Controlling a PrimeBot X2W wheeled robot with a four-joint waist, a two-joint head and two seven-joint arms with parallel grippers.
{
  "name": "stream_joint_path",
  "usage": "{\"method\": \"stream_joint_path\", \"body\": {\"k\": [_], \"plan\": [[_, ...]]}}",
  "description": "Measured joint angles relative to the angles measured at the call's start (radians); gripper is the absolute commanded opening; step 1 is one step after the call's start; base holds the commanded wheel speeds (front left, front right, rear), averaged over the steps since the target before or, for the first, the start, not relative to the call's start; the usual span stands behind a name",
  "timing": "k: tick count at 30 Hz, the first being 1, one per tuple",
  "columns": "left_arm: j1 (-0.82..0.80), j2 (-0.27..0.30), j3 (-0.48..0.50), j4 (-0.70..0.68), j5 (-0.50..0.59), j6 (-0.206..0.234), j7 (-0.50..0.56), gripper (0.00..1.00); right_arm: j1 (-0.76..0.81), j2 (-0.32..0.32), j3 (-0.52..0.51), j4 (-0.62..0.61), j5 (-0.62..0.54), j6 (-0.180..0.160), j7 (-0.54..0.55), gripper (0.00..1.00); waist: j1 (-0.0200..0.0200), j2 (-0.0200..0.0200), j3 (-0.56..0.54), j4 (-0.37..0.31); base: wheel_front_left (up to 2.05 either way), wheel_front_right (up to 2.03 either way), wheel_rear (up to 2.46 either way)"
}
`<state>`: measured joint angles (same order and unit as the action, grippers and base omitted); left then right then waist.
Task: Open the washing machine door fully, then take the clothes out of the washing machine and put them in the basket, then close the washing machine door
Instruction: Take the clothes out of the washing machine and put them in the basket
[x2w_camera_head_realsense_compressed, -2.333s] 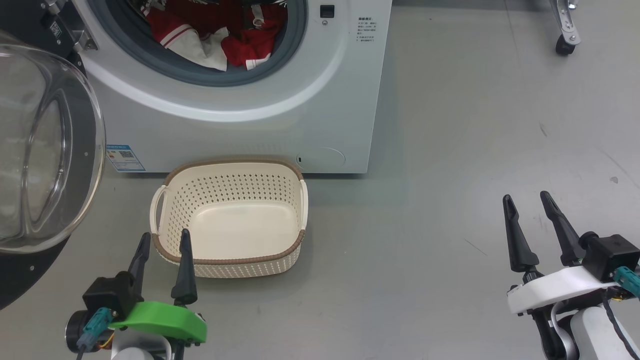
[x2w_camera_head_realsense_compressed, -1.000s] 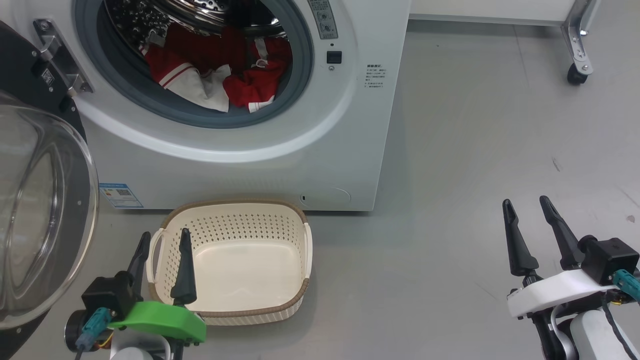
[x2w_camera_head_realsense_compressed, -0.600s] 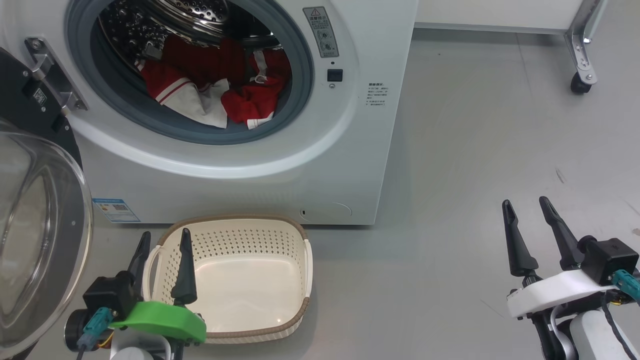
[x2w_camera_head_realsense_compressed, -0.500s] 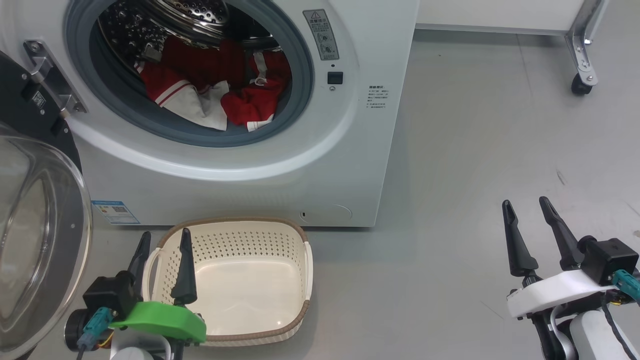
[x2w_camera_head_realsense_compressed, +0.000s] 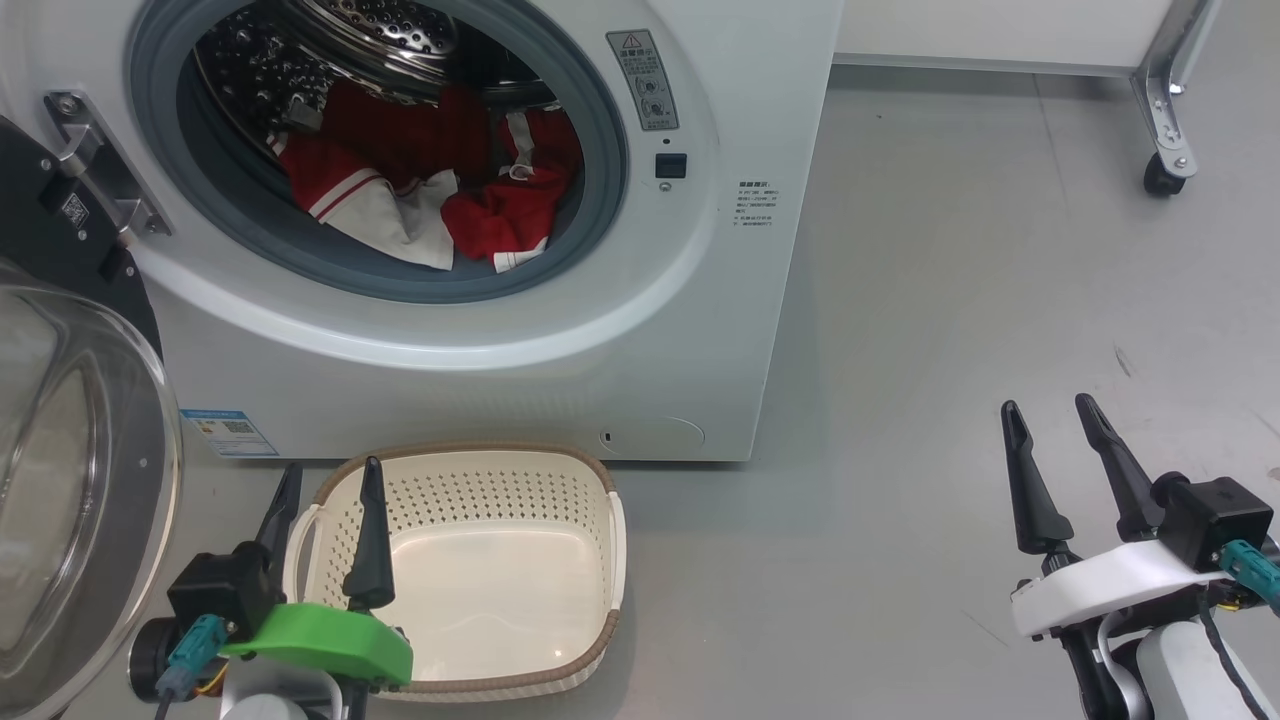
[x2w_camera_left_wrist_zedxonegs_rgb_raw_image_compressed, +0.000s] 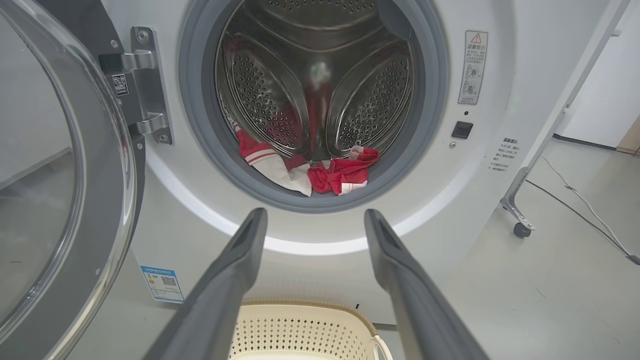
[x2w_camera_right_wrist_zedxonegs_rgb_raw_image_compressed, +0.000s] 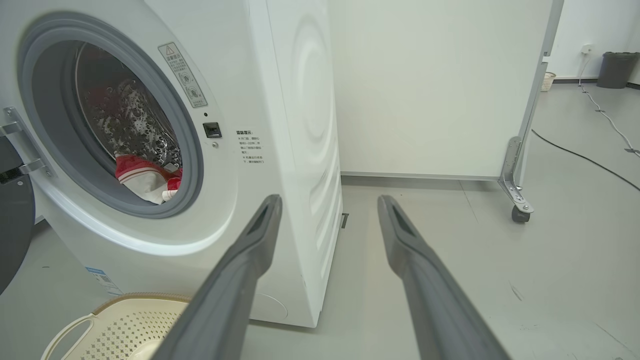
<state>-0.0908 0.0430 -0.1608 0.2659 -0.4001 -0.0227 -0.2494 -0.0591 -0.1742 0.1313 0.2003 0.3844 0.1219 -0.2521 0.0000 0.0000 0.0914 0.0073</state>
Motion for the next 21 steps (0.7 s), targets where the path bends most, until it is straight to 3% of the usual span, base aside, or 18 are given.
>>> {"method": "stream_joint_path", "body": {"k": [21], "plan": [[0.000, 0.000, 0.002, -0.008, 0.014, 0.005, 0.000, 1.00, 0.001, 0.003, 0.000, 0.000, 0.000, 0.000, 0.000, 1.00, 0.0000, 0.0000, 0.009, -0.002, 0.00, 0.00, 0.00]]}}
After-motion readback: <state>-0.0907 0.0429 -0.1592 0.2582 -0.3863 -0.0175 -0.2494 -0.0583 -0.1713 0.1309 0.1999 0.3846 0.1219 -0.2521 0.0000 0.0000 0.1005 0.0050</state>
